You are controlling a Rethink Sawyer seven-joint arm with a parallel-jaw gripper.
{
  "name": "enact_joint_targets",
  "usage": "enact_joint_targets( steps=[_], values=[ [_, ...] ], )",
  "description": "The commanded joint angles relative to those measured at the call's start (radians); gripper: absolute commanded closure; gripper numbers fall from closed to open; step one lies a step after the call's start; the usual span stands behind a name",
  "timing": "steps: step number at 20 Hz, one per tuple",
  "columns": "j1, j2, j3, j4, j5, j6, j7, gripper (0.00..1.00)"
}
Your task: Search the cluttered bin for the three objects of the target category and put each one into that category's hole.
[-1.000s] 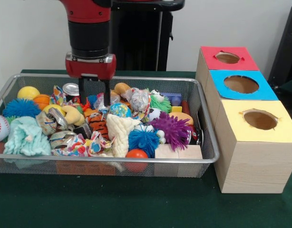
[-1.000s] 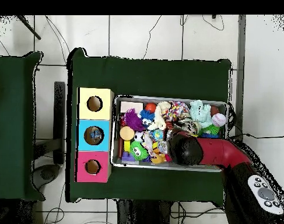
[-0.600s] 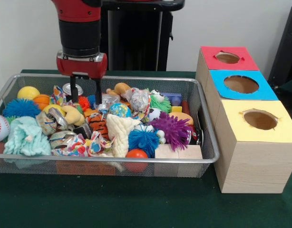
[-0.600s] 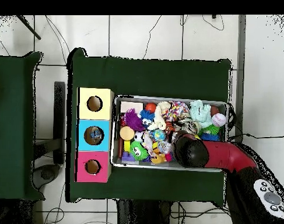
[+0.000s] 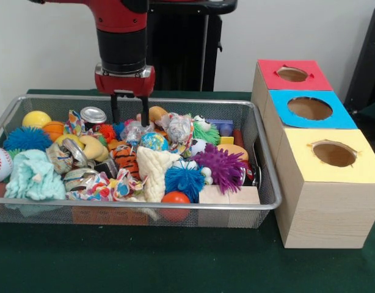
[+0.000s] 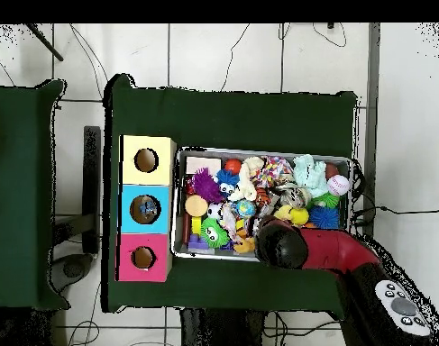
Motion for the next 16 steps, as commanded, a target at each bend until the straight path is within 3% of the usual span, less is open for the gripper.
enact_joint_targets(
  steps=[1,10,16],
  values=[
    [0.005,0.045,-0.013,0.047,-0.050,-0.066,0.064,0.00],
    [0.022,0.155,-0.040,-0.030,-0.065,-0.133,0.075,0.00],
    [0.031,0.183,-0.052,-0.055,-0.057,-0.150,0.066,0.00]
  ],
)
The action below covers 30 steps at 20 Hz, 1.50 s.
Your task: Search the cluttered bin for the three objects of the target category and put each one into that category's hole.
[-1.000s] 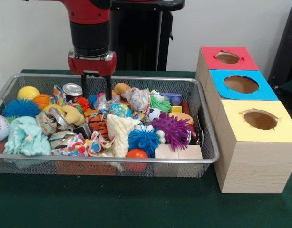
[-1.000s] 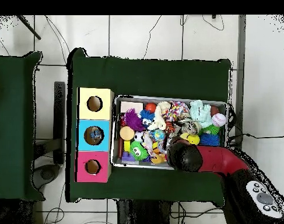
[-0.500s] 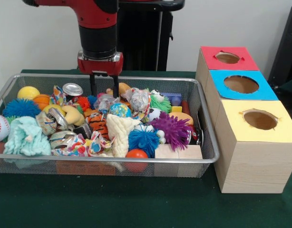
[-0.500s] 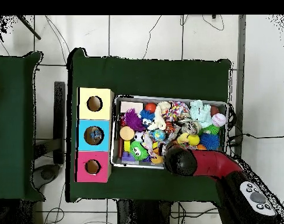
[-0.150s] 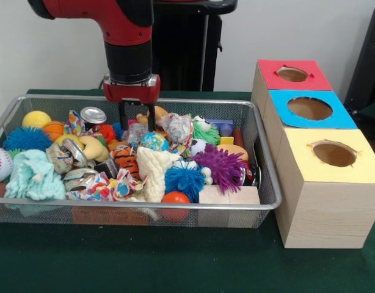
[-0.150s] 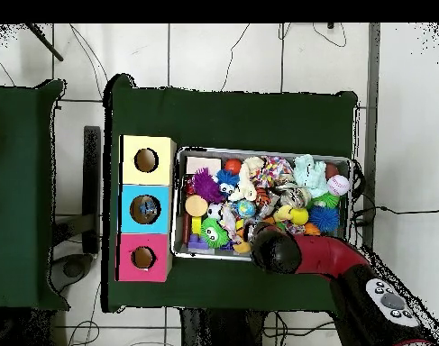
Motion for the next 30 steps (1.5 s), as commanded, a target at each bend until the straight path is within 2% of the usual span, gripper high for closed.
enact_joint_targets(
  steps=[1,9,28,29,30],
  values=[
    [0.017,0.122,-0.020,-0.066,-0.056,-0.073,0.065,0.00],
    [0.021,0.105,-0.035,-0.065,-0.047,-0.075,0.067,0.00],
    [0.024,0.151,-0.047,-0.098,-0.059,-0.097,0.058,0.00],
    [0.025,0.151,-0.048,-0.097,-0.061,-0.103,0.058,1.00],
    [0.026,0.151,-0.049,-0.097,-0.063,-0.110,0.060,1.00]
  ],
)
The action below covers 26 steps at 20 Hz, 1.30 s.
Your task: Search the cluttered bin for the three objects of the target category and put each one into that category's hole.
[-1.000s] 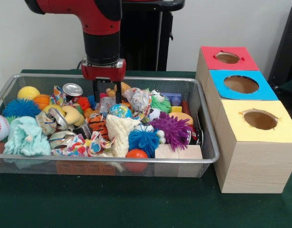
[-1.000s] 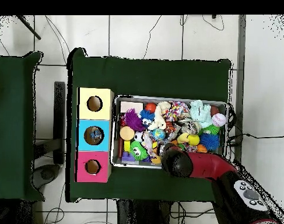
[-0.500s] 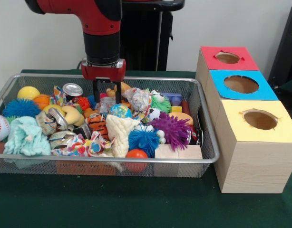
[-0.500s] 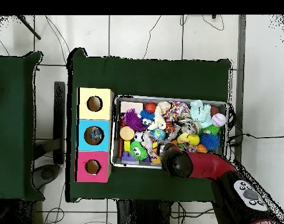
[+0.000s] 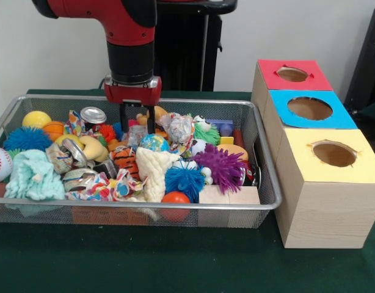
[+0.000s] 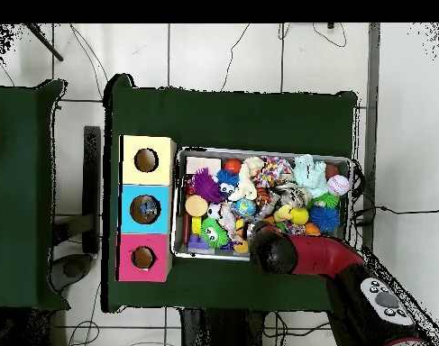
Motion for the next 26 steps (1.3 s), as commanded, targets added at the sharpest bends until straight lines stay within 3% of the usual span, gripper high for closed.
enact_joint_targets(
  steps=[1,14,20,22,26],
  values=[
    [0.000,0.148,-0.024,-0.092,-0.066,-0.086,0.062,1.00],
    [-0.005,0.109,-0.022,-0.055,-0.052,-0.079,0.069,1.00],
    [-0.020,-0.176,0.041,0.094,0.042,0.110,0.034,1.00],
    [-0.050,-0.214,0.096,0.118,0.081,0.158,0.007,1.00],
    [-0.053,-0.315,0.130,0.144,0.141,0.247,-0.020,1.00]
  ],
)
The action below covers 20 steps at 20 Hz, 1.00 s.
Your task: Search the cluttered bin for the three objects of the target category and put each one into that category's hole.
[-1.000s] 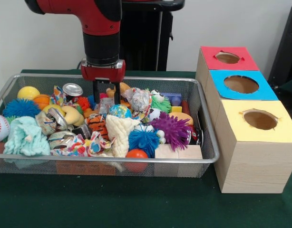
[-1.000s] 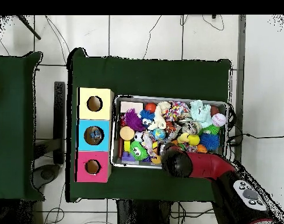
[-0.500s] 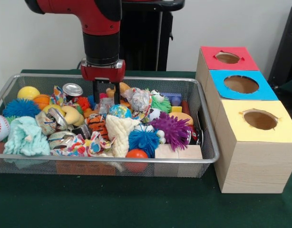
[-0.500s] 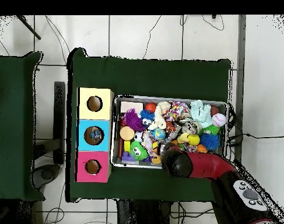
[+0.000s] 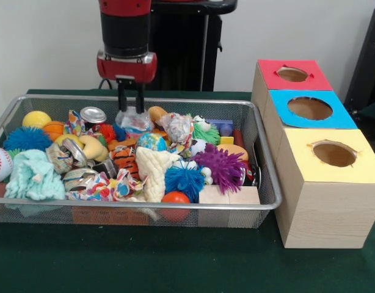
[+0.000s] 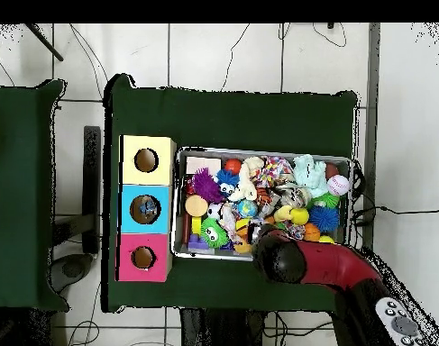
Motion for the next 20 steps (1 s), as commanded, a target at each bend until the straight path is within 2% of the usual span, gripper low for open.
enact_joint_targets(
  steps=[1,12,18,20],
  values=[
    [-0.030,-0.177,0.117,0.070,0.108,0.203,-0.019,1.00],
    [-0.009,-0.215,0.117,0.094,0.146,0.211,0.004,1.00],
    [0.041,-0.265,0.102,0.117,0.188,0.236,0.047,1.00],
    [0.042,-0.251,0.104,0.127,0.194,0.208,0.049,1.00]
  ],
)
